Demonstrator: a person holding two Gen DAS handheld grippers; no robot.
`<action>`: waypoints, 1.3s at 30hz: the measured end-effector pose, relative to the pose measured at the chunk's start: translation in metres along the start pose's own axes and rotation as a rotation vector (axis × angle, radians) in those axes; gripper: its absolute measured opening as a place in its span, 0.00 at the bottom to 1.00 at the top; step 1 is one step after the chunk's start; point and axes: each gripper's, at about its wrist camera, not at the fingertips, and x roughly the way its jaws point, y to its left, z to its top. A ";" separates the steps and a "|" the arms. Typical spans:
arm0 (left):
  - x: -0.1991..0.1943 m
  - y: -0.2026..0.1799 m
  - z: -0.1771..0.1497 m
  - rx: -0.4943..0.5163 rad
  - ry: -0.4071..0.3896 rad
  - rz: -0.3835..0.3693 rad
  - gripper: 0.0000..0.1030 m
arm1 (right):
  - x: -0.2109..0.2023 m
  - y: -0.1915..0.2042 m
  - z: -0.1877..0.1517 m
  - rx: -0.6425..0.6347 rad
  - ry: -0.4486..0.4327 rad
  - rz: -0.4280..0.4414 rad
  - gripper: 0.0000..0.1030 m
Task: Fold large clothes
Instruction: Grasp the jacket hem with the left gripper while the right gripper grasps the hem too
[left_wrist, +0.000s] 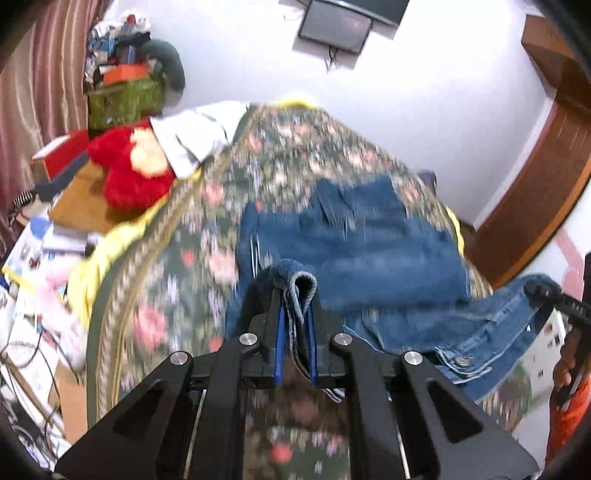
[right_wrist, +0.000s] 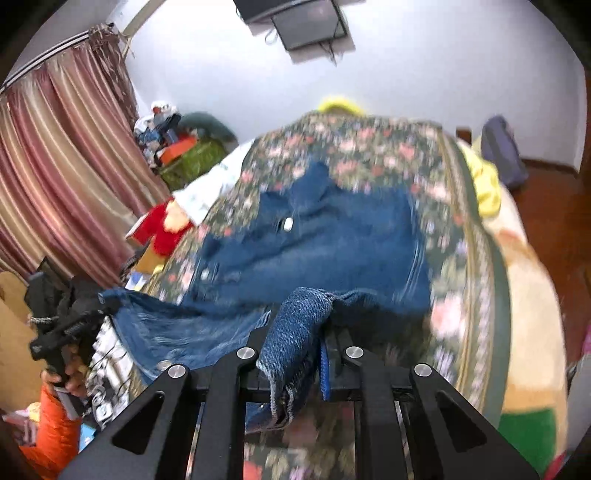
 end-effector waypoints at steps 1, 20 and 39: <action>0.004 0.000 0.011 -0.001 -0.019 0.014 0.09 | 0.002 -0.002 0.009 0.007 -0.012 0.001 0.12; 0.206 0.048 0.108 -0.109 0.118 0.207 0.10 | 0.178 -0.059 0.151 0.102 0.035 -0.112 0.12; 0.287 0.047 0.097 0.040 0.218 0.379 0.22 | 0.237 -0.132 0.142 0.208 0.195 0.041 0.13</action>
